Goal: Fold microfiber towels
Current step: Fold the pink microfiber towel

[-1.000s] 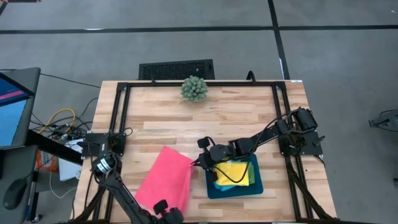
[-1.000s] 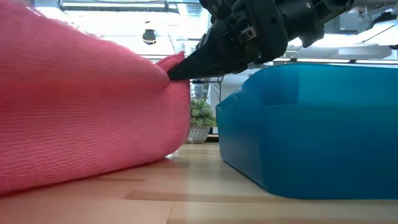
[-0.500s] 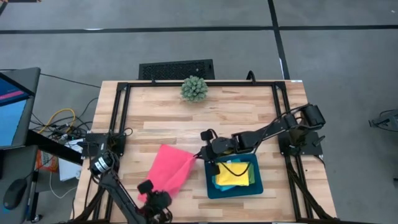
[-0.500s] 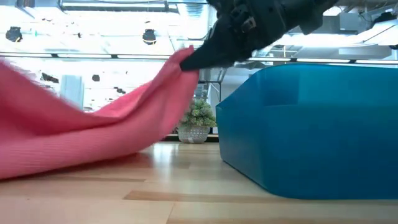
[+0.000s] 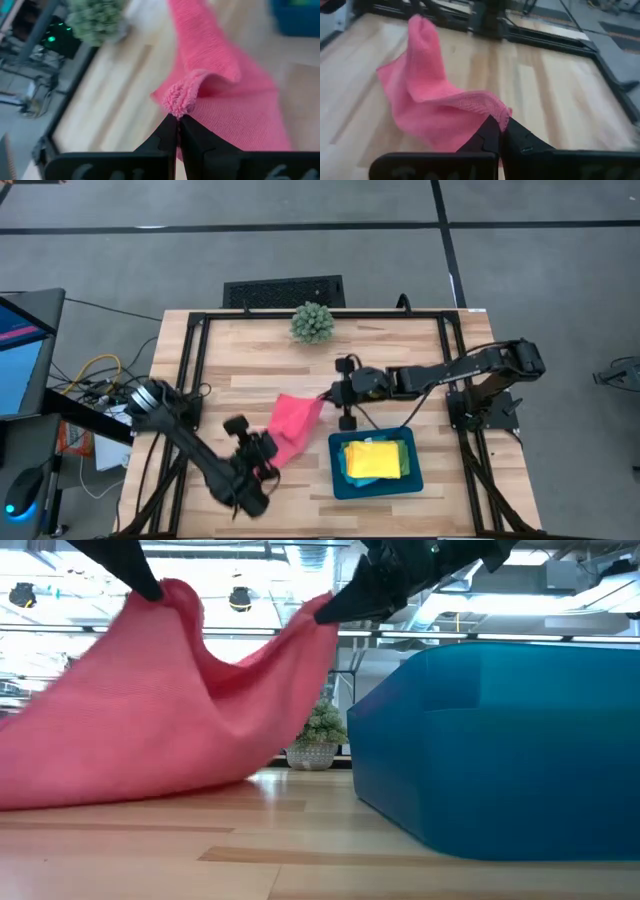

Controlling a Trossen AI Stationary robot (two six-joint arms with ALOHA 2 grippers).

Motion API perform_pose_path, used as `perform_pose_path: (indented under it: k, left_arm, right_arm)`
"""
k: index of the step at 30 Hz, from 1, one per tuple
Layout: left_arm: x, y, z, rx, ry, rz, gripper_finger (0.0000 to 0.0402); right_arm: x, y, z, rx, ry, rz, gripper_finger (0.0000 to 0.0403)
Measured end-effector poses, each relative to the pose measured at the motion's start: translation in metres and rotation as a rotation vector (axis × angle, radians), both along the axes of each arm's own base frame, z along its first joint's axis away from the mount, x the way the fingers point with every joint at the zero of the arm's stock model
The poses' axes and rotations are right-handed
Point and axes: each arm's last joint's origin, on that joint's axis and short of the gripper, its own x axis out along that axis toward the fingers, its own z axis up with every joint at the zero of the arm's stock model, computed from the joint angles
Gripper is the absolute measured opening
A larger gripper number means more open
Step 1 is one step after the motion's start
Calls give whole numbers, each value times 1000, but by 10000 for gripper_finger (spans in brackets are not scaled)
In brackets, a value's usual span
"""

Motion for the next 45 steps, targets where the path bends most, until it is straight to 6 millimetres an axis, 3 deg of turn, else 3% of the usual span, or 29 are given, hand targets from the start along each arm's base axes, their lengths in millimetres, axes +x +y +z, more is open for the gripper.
perform_pose_path:
  k: [8,14,18,23,28,32,41,45]
  left_arm:
    - [-28,85,18,53,-134,167,0]
    - [-49,145,32,114,-154,245,0]
    - [-56,178,42,186,-111,255,0]
    - [-64,207,60,246,-83,271,0]
    - [-71,209,72,188,-137,225,0]
    - [-71,197,68,108,-188,187,0]
    - [-69,160,2,-169,-255,111,0]
    - [-72,146,-18,-266,-323,95,0]
  right_arm:
    - [-20,-55,16,-40,59,-146,17]
    - [-30,-102,29,-37,-7,-283,20]
    - [-32,-125,35,-27,-87,-325,17]
    - [-32,-140,39,-29,-152,-368,16]
    - [-32,-137,39,-20,-149,-365,19]
    - [-29,-123,34,32,-110,-316,16]
    - [-21,-76,9,111,38,-192,22]
    - [-22,-61,1,129,106,-165,18]
